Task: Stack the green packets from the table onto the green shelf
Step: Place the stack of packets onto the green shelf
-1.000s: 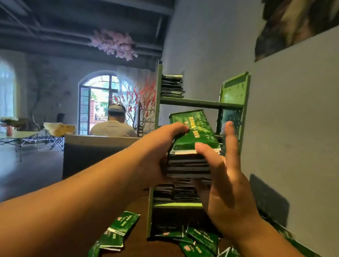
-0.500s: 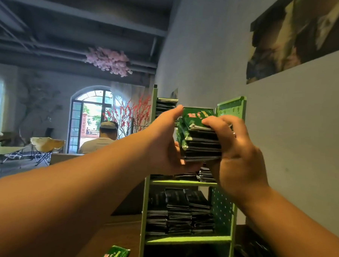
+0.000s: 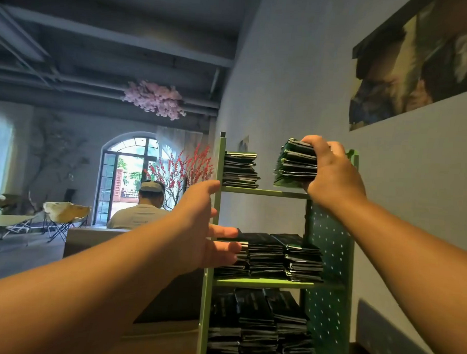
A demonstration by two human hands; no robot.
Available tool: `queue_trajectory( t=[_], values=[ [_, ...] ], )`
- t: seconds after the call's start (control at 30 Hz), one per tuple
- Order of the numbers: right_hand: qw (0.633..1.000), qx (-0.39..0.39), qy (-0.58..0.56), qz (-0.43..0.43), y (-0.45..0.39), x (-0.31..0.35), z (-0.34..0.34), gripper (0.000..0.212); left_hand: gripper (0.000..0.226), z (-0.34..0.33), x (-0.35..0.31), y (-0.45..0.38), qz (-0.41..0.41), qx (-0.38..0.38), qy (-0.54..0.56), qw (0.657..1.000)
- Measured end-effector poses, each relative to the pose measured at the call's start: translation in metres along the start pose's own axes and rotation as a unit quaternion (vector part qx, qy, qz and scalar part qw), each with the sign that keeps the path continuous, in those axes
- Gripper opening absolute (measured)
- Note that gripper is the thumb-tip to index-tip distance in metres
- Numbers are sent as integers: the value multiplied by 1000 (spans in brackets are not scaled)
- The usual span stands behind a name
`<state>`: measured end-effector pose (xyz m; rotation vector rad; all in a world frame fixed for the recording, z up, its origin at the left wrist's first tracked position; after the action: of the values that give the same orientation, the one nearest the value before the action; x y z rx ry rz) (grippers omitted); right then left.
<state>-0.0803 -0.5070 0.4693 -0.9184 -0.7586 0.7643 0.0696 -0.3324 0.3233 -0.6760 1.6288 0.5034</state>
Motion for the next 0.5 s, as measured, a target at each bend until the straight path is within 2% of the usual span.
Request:
queue_trajectory(
  t=[0.1,0.2,0.5],
  values=[
    [998,57,33,2,-24,1,-22,83,58,10,-4,-5,-9,-16,9,1000],
    [996,83,38,-5,-42,1,-36,85,53,15,-8,-11,-11,-24,11,1000],
    [983,177,-47,15,-58,10,-72,89,43,22,-22,-22,-39,-29,-10,999]
  ],
)
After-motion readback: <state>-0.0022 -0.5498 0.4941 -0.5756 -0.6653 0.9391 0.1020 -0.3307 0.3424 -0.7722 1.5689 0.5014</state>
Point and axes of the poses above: each hand's wrist, its own y-axis away from the middle knuckle, its own z-axis out of the back of the hand, x = y × z, the point moved 10 cm from there along -y, towards the middle knuckle, and after that the axes turned 6 degrees about -z, right-handed, at the moved point
